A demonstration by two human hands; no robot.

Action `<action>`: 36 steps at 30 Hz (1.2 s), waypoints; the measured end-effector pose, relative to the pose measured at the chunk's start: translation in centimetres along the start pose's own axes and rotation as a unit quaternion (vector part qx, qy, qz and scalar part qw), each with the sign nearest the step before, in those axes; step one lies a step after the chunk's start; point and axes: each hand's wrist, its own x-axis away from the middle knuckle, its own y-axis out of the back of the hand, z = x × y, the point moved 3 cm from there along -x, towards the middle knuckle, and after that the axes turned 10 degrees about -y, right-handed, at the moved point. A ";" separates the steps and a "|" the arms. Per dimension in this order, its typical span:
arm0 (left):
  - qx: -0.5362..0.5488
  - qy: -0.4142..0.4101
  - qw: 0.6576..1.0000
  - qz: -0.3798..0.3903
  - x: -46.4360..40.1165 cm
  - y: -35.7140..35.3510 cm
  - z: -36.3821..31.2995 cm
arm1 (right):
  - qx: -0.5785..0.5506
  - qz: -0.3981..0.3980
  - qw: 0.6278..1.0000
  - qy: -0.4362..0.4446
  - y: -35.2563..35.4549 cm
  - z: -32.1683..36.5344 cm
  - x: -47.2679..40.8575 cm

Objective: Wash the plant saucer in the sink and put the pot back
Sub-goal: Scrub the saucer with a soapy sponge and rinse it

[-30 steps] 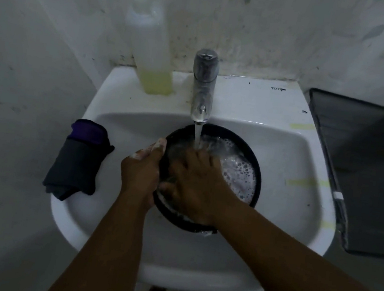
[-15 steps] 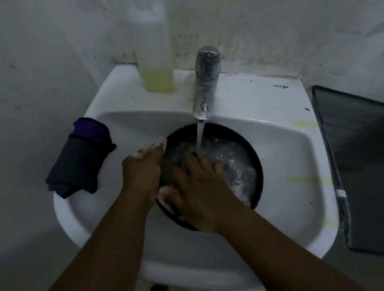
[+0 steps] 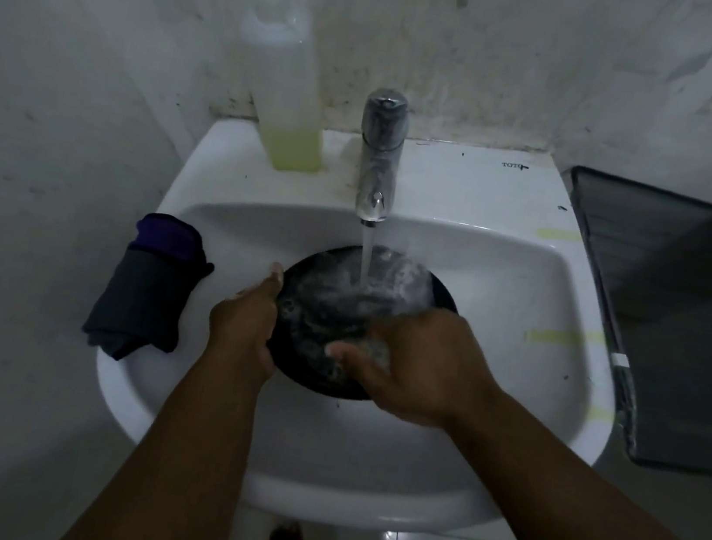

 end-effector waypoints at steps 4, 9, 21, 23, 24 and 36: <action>-0.014 0.002 1.000 0.018 -0.1 -0.4 0.3 | -0.009 0.002 0.998 -0.067 0.3 -0.5 -1.8; -0.062 -0.012 0.997 0.041 0.7 -1.2 0.5 | 0.000 0.020 0.992 -0.127 0.0 -0.6 -3.1; -0.014 0.043 0.998 0.042 1.4 -1.2 -0.5 | -0.010 -0.002 0.992 -0.124 0.6 -2.5 -4.3; -0.043 -0.017 0.998 0.032 1.6 -1.7 -0.8 | -0.033 -0.016 0.987 -0.159 1.0 -2.6 -5.4; -0.081 -0.073 0.994 0.016 1.6 -1.9 -1.0 | -0.049 -0.022 0.983 -0.177 1.0 -2.7 -5.8; -0.305 -0.387 0.870 -0.015 4.3 -4.8 -4.3 | -0.145 -0.248 0.899 -0.332 0.7 -3.6 -6.2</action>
